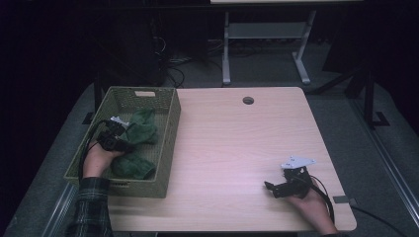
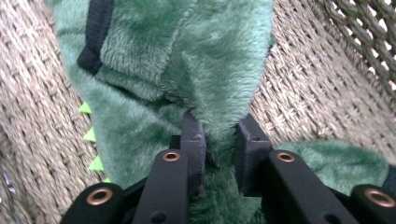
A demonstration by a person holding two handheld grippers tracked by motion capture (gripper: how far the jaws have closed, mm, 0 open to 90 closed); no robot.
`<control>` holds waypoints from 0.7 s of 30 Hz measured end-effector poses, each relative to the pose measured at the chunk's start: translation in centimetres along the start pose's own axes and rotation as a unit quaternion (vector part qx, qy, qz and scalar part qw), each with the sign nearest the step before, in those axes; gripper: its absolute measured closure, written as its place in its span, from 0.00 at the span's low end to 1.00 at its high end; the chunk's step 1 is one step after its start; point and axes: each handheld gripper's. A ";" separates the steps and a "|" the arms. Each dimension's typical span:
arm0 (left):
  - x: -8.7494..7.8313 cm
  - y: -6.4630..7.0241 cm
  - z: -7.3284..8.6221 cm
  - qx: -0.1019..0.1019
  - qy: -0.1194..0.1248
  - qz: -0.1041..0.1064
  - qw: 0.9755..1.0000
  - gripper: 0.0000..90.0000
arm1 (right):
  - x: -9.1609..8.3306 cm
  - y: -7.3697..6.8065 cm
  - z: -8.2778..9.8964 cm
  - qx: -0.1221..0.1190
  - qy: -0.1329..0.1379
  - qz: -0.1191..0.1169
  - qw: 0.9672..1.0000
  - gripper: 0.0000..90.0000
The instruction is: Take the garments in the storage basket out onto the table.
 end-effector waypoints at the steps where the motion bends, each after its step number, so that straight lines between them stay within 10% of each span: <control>1: -0.1 0.0 0.0 -0.005 -0.001 0.002 1.000 0.86 | 0.0 0.0 0.0 0.000 0.000 0.000 1.000 0.02; 14: -2.7 0.1 -0.6 -0.037 0.046 0.022 0.998 0.89 | 0.0 0.0 0.0 0.000 0.000 0.000 1.000 0.02; 21: -4.6 0.5 -0.9 -0.058 0.103 0.049 0.992 0.90 | 0.0 0.0 0.0 0.000 0.000 0.000 1.000 0.02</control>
Point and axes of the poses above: each handheld gripper's, and its own axes: x roughly forward along the jaws, z roughly out of its underside, y roughly to its right, and after that the axes turned 3 degrees about -z, right-handed
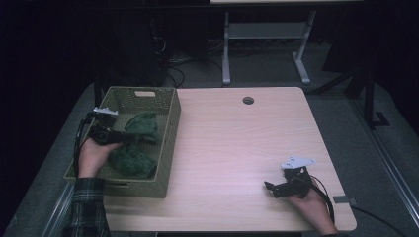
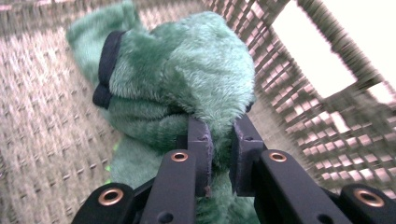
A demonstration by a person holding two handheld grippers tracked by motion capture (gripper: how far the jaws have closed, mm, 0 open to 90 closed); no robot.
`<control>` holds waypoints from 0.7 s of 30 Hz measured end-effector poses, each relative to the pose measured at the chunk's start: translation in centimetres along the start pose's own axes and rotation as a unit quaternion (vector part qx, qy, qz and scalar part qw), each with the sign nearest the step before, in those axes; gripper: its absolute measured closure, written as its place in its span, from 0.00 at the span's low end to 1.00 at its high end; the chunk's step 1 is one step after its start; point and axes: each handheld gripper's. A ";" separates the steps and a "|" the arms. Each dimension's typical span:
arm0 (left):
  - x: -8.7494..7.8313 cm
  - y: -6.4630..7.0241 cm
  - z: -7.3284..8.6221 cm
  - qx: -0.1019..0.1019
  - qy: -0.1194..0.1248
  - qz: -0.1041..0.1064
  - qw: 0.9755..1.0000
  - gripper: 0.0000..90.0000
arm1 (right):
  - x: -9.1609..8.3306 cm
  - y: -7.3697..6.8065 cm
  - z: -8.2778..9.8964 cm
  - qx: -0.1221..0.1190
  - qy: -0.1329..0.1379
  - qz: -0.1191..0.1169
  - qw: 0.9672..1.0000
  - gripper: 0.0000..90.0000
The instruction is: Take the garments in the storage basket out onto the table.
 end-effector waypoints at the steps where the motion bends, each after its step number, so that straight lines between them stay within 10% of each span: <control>1: -0.2 0.1 -0.1 0.000 0.007 0.004 1.000 0.90 | 0.0 0.0 0.0 0.000 0.000 0.000 1.000 0.02; 21: -4.4 2.1 -2.2 0.008 0.079 0.051 0.996 0.90 | 0.0 0.0 0.0 0.002 -0.001 0.000 1.000 0.02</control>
Point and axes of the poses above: each handheld gripper's, and its own axes: x roughly forward along the jaws, z roughly out of its underside, y roughly to its right, and after that the axes turned 3 degrees about -z, right-handed
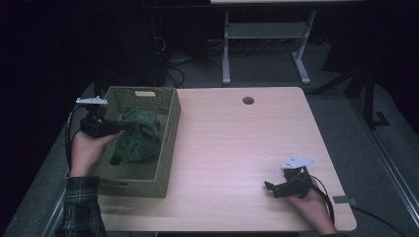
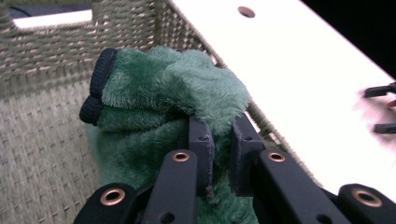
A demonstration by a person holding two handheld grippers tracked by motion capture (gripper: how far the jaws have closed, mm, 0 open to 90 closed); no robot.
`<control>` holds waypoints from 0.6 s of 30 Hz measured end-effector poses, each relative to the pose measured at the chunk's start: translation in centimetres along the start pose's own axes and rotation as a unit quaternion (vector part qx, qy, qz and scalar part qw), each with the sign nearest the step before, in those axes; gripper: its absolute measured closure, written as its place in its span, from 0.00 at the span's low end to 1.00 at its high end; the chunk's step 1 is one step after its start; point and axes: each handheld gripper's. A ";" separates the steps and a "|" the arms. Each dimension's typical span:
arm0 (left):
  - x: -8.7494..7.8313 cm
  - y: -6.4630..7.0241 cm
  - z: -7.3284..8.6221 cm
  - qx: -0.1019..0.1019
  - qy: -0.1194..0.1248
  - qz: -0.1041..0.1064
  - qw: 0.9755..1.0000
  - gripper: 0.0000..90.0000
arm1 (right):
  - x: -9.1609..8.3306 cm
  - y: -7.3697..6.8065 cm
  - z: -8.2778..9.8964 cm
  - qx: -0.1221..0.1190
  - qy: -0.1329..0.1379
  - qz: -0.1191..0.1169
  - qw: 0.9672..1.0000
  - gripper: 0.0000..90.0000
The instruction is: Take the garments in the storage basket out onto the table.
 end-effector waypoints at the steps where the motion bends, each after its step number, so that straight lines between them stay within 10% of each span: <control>1: -0.2 0.1 -0.2 0.002 0.001 0.001 1.000 0.90 | 0.0 0.0 0.0 0.000 0.000 0.000 1.000 0.02; 18: -3.2 2.8 -4.8 0.033 0.040 0.016 0.999 0.91 | 0.0 0.0 0.0 0.000 0.000 0.000 1.000 0.02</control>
Point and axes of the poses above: each handheld gripper's, and its own axes: x roughly forward along the jaws, z roughly out of its underside, y roughly to its right, and after that the axes turned 3 degrees about -z, right-handed
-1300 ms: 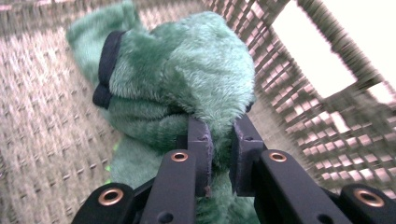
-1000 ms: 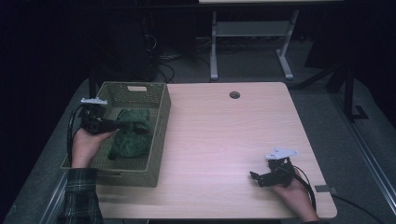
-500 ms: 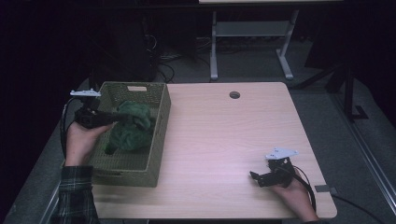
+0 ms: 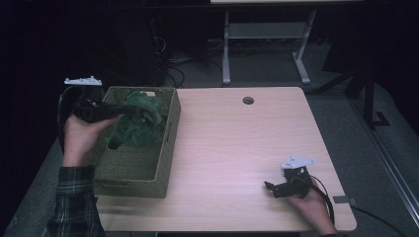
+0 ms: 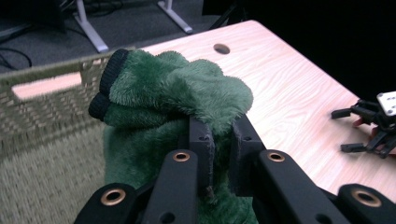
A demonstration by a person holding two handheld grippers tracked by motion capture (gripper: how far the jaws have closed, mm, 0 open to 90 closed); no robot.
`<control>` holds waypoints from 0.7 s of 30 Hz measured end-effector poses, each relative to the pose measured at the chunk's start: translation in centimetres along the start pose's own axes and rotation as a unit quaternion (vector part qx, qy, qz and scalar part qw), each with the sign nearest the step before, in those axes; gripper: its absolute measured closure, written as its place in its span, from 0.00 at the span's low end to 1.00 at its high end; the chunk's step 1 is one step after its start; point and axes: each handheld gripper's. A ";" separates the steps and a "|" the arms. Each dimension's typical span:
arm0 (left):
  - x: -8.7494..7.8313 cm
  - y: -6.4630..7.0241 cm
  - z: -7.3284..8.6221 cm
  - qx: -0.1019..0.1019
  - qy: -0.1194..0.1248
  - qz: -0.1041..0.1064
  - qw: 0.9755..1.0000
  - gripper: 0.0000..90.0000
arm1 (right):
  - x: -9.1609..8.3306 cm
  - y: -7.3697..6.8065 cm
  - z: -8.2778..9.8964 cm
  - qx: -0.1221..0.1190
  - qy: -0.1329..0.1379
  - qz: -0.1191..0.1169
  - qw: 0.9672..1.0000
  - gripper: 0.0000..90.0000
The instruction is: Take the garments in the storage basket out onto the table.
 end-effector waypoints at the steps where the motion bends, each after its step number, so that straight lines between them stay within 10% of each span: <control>1: -0.2 0.1 -0.3 0.004 0.002 0.002 1.000 0.91 | 0.0 0.0 0.0 0.000 0.000 0.000 1.000 0.02; 21: -0.6 4.4 -5.7 0.049 0.039 0.045 0.997 0.91 | 0.0 0.0 0.0 0.000 0.000 0.000 1.000 0.02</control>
Point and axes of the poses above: each handheld gripper's, and its own axes: x roughly forward along the jaws, z roughly out of its underside, y roughly to its right, and after that the axes turned 3 degrees about -z, right-handed
